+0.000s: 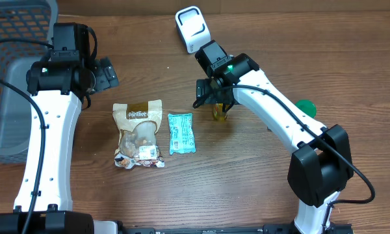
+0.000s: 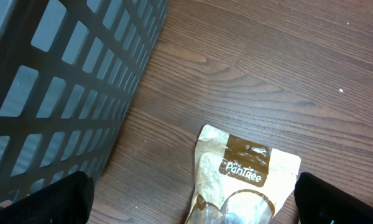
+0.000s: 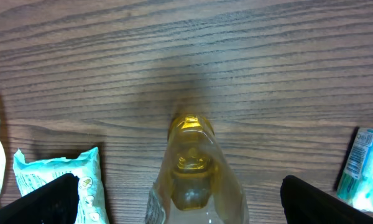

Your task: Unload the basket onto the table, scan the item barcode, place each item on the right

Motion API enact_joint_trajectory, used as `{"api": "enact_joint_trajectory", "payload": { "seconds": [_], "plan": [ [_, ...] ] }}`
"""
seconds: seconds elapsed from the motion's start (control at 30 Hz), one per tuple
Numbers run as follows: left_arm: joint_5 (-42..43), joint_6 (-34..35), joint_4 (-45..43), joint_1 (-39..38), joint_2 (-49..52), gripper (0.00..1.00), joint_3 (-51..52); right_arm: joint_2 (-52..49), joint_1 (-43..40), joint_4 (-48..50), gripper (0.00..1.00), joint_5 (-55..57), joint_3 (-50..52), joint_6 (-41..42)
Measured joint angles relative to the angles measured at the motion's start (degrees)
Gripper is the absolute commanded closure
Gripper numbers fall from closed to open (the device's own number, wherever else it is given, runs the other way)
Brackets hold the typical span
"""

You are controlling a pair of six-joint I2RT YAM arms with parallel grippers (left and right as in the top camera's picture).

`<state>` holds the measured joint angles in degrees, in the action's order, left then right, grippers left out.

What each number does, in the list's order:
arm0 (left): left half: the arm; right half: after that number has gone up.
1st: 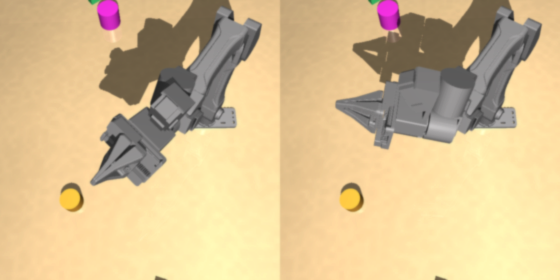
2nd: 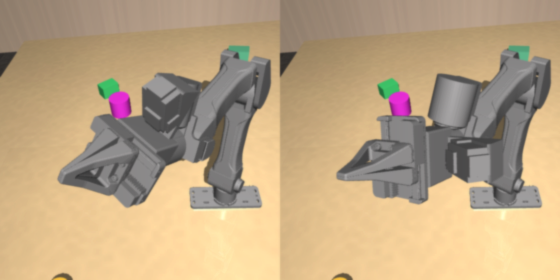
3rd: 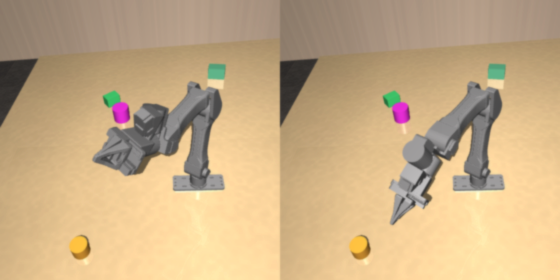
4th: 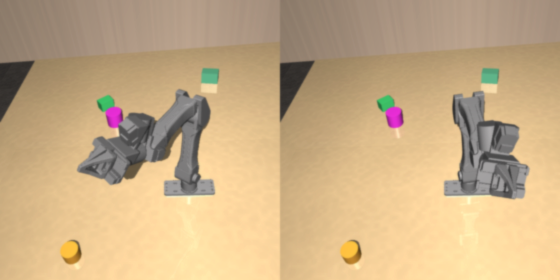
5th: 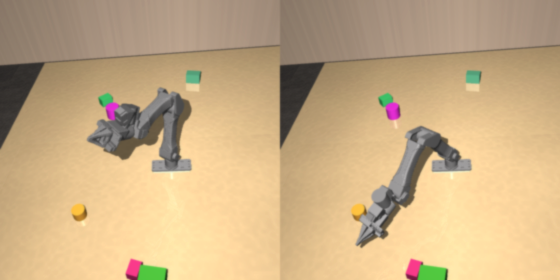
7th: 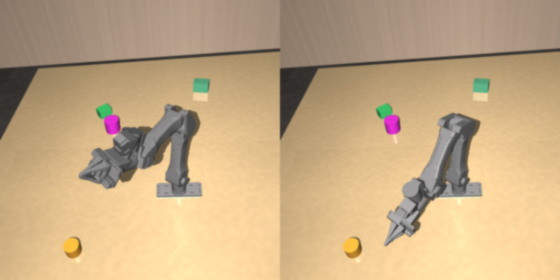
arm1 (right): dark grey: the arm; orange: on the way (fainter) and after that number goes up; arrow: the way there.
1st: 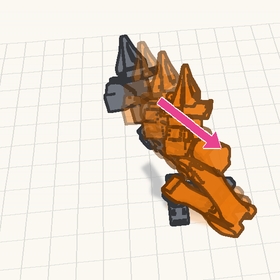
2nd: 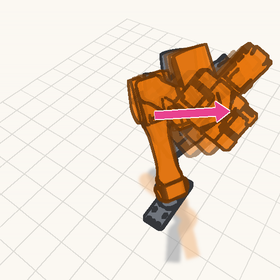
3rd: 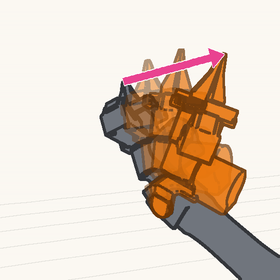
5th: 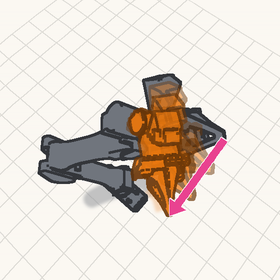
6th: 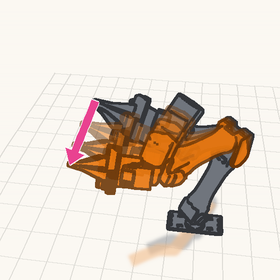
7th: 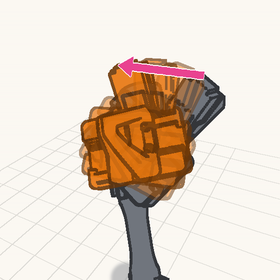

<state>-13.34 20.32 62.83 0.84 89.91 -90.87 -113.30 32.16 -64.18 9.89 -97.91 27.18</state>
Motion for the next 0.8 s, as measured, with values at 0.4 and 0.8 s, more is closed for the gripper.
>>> {"api": "enact_joint_trajectory", "payload": {
  "seconds": [0.4, 0.8],
  "plan": [
    [0.00, 0.00, -0.02, 0.00, 0.00, 0.01, -0.02, 0.00, -0.04, 0.04, 0.24, -0.02, 0.04, 0.13],
    [0.02, 0.00, -0.02, 0.00, 0.00, 0.01, 0.00, 0.00, -0.24, -1.44, 0.36, 0.00, 0.09, 0.04]
  ]
}}
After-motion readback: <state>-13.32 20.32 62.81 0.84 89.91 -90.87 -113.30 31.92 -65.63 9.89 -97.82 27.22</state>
